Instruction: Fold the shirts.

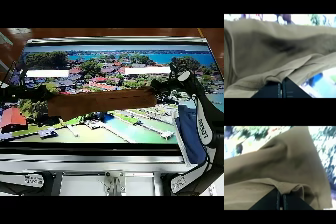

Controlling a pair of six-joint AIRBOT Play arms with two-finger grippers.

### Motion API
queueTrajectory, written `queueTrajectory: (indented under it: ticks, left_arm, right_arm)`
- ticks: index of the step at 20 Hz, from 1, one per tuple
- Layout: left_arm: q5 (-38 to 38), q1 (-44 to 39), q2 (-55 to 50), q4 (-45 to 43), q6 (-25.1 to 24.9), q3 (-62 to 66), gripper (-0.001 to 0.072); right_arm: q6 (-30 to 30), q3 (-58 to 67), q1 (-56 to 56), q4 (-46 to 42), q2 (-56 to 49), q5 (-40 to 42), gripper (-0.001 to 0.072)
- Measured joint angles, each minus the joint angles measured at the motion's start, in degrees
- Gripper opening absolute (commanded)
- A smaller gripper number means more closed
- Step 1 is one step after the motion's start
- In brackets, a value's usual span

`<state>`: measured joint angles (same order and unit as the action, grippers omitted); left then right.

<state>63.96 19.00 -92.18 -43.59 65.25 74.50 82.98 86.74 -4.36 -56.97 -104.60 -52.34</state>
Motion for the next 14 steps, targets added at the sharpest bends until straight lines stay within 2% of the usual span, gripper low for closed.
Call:
queueTrajectory:
  ticks: [3,4,5,6,7,8,12,14]
  left_arm:
    - [-0.2,-0.2,-5.3,0.0,1.6,4.3,0.0048]
    - [-0.2,-0.2,-6.5,0.0,2.0,5.1,0.0123]
    - [-0.2,-0.3,-7.6,-0.1,2.7,5.7,0.0346]
    - [-0.2,-0.2,-8.5,-0.1,3.5,6.1,0.054]
    - [0.1,-0.2,-9.2,-0.2,4.5,6.4,0.0572]
    - [0.7,-0.2,-9.6,-0.3,5.0,6.8,0.0572]
    - [5.4,1.1,-10.1,-0.1,6.5,9.8,0.0564]
    - [8.5,2.0,-9.3,-0.1,6.9,11.5,0.0563]
  right_arm:
    - [0.7,2.3,0.1,-0.4,-3.5,0.8,0.0075]
    - [0.8,2.7,0.1,-0.4,-4.2,0.9,0.0097]
    - [0.8,3.0,0.1,-0.4,-4.9,1.1,0.0127]
    - [0.9,3.2,0.1,-0.6,-5.3,1.3,0.0371]
    - [0.9,3.4,0.1,-0.6,-5.6,1.3,0.0555]
    - [0.9,3.5,0.1,-0.4,-5.6,1.4,0.0578]
    - [-1.4,3.7,-2.0,-1.6,-2.8,-0.9,0.0579]
    - [-1.6,3.7,-4.1,-3.7,-1.1,-2.8,0.0677]
